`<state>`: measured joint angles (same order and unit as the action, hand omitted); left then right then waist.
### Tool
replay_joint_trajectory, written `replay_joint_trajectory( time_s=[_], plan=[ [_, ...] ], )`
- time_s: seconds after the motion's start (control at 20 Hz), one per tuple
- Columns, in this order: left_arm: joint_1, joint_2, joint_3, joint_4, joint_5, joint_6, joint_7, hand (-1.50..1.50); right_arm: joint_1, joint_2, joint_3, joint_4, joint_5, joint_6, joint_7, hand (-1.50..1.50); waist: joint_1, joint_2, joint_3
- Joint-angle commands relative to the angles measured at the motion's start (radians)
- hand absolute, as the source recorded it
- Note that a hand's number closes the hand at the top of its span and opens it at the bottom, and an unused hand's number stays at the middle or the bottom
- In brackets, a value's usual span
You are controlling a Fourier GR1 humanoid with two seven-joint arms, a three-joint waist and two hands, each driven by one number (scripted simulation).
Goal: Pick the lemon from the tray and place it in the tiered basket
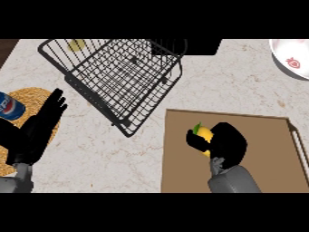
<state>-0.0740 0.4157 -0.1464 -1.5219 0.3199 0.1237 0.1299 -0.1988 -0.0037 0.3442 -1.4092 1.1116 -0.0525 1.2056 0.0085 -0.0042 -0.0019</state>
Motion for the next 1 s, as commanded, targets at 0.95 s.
replay_joint_trajectory(
  time_s=[0.95],
  plan=[
    [0.046, -0.013, 0.047, -0.065, -0.025, -0.027, 0.058, 0.00, 0.282, -0.242, 0.198, -0.539, 0.256, -0.097, -0.264, 1.50, -0.025, -0.005, 0.002]
  ],
)
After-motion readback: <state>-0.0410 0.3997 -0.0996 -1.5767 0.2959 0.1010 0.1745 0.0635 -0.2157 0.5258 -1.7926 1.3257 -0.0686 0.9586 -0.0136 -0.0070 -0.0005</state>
